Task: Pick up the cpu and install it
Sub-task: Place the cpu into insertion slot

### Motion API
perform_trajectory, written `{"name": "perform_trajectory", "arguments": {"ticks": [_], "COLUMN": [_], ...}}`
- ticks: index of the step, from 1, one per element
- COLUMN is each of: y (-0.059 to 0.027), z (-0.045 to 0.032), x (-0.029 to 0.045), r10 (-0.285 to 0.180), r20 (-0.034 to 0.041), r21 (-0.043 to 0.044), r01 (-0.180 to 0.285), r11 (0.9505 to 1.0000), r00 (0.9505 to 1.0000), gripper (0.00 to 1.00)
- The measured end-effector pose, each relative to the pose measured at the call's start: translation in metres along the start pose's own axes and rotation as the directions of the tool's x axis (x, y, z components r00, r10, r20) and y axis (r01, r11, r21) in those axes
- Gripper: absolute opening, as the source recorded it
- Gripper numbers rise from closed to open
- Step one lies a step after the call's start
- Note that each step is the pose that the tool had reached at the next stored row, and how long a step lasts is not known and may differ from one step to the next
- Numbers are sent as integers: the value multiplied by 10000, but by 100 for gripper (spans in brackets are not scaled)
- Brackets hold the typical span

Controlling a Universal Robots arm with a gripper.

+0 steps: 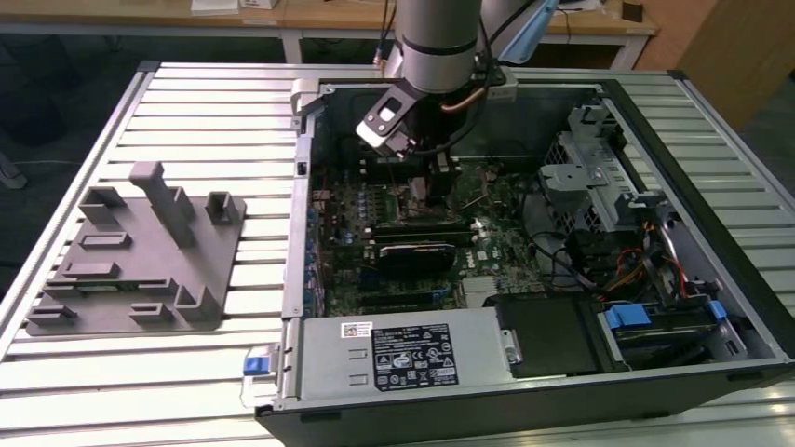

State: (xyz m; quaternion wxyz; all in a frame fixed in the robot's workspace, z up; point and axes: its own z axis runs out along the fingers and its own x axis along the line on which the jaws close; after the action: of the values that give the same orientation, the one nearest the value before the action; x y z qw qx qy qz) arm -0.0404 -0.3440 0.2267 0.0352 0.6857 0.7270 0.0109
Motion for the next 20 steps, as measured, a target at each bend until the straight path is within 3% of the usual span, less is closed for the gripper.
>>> {"name": "perform_trajectory", "arguments": {"ticks": [4, 9, 20], "y": [-1, -1, -3], "z": [11, 16, 44], "x": [0, 0, 6], "r10": [-2, -19, -19], "r20": [44, 286, 291], "r21": [5, 18, 18], "r01": [2, 19, 19], "r11": [10000, 10000, 10000], "r00": [10000, 9996, 9996], "gripper": [55, 55, 55]}}
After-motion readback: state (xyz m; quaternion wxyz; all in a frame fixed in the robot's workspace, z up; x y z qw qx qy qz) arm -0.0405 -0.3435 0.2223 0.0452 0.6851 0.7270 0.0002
